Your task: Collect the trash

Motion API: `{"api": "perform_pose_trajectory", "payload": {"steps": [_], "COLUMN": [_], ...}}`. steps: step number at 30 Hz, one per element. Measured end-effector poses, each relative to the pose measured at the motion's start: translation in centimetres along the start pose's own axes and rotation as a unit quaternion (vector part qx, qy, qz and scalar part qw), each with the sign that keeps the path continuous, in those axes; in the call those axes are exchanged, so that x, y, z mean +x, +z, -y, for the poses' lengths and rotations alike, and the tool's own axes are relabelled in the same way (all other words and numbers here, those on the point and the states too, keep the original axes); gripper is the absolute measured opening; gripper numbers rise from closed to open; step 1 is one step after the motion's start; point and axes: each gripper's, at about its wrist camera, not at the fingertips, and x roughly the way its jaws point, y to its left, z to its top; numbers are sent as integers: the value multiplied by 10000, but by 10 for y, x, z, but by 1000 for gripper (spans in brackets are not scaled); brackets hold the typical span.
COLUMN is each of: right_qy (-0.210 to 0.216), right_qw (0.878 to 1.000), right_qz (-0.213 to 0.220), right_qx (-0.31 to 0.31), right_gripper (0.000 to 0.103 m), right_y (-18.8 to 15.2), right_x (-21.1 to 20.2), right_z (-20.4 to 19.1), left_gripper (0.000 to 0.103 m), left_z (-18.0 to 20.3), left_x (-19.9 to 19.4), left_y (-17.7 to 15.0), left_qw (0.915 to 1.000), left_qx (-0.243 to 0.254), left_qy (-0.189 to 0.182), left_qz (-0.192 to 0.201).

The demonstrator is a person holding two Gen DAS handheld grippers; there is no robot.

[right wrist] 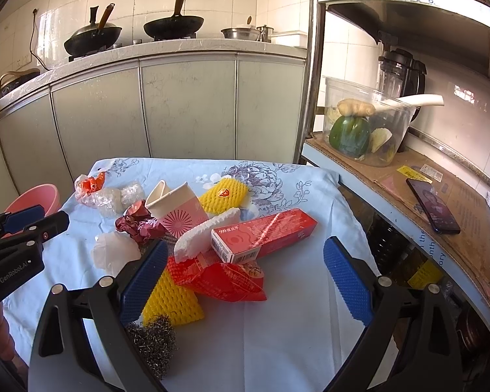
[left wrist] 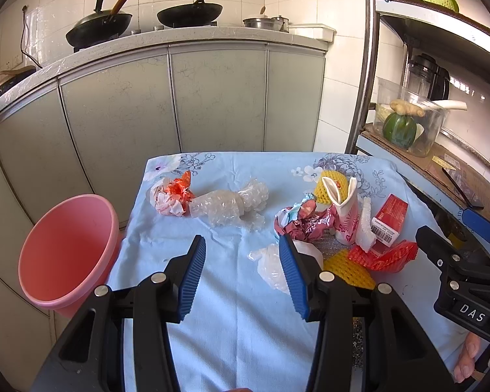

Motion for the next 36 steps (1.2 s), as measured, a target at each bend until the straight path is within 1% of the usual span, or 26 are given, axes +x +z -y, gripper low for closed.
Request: {"api": "perform_pose_trajectory", "payload": {"steps": [20,26,36], "right_qy": [13,25,28], "right_qw": [10000,10000,10000], "right_qz": [-9,-25,-29], "right_qx": [-18,-35,-41], "right_gripper": [96,96,96], "right_y": [-1,-1,-1], "right_x": [1,2,2], "right_z": [-2,-2,-3], "left_gripper": [47,47,47], "left_z": [1,0,-1], "left_x": [-1,-3,-2], "left_y": [-1,0,1], "left_qw": [10000,10000,10000], "left_qx": [66,46,22], "left_qy": [23,44,53], "left_qz": [15,63,32]}}
